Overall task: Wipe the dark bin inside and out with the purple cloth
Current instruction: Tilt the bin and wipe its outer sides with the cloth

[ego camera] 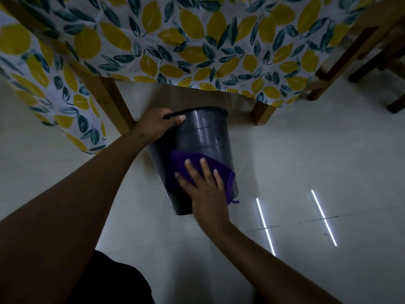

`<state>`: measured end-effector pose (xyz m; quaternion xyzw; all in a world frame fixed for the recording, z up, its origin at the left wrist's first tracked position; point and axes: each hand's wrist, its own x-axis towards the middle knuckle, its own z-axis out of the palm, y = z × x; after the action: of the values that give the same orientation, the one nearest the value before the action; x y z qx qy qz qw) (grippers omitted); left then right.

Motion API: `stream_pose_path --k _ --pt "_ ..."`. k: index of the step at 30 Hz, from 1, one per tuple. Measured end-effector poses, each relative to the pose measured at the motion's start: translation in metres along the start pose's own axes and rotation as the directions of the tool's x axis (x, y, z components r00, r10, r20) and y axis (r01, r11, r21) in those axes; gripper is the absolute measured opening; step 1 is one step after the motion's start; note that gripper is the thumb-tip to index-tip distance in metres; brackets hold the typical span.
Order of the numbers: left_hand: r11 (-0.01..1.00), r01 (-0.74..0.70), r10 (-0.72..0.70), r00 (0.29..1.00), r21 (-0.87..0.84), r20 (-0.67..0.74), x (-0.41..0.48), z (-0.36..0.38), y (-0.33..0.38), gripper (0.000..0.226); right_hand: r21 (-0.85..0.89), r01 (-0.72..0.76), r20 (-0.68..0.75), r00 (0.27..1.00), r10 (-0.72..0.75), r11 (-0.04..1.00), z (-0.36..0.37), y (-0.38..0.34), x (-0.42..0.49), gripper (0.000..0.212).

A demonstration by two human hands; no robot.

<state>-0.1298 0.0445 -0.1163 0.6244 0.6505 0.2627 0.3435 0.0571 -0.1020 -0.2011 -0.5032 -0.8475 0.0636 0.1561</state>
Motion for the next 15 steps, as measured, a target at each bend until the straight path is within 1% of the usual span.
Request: stream_pose_path --k 2,4,7,8,9,10,11,12,13,15 --pt "1.0 -0.001 0.001 1.0 0.017 0.022 0.001 0.0 0.003 0.039 -0.052 0.111 0.076 0.991 -0.107 0.992 0.01 -0.006 -0.012 0.083" --pt "1.0 0.002 -0.003 0.999 0.016 0.04 0.0 0.001 0.005 0.038 -0.055 0.151 0.105 0.984 -0.145 0.987 0.017 -0.01 -0.016 0.076" --pt "1.0 0.0 0.0 1.0 -0.008 0.027 -0.001 0.001 0.004 0.039 -0.062 0.204 0.076 0.977 -0.199 0.977 0.015 -0.002 -0.014 0.07" --pt "0.999 0.013 -0.013 1.0 -0.032 0.021 -0.002 0.001 0.003 0.039 -0.051 0.182 0.051 0.982 -0.179 0.982 0.012 0.003 -0.011 0.071" --pt "0.997 0.033 -0.033 0.999 -0.063 0.013 -0.003 0.001 0.002 0.039 -0.023 0.115 0.017 0.993 -0.115 0.993 0.007 0.007 -0.007 0.073" --pt "0.994 0.048 -0.048 0.999 -0.097 0.005 -0.003 0.001 0.002 0.04 0.027 0.011 -0.026 1.0 -0.01 1.0 0.001 0.01 0.0 0.074" --pt "0.992 0.052 -0.053 0.999 -0.115 -0.003 -0.005 0.001 0.003 0.042 0.103 -0.106 -0.073 0.991 0.114 0.989 -0.005 0.014 0.008 0.073" --pt "0.992 0.048 -0.049 0.999 -0.113 -0.008 -0.005 0.002 0.004 0.045 0.195 -0.209 -0.113 0.966 0.234 0.958 -0.01 0.018 0.019 0.069" --pt "0.994 0.043 -0.045 0.999 -0.105 -0.01 -0.006 0.003 0.005 0.046 0.292 -0.294 -0.134 0.929 0.344 0.91 -0.016 0.023 0.03 0.065" --pt "0.993 0.046 -0.047 0.999 -0.111 -0.009 -0.007 0.004 0.003 0.044 0.502 -0.404 -0.099 0.852 0.514 0.765 -0.024 0.038 0.051 0.06"
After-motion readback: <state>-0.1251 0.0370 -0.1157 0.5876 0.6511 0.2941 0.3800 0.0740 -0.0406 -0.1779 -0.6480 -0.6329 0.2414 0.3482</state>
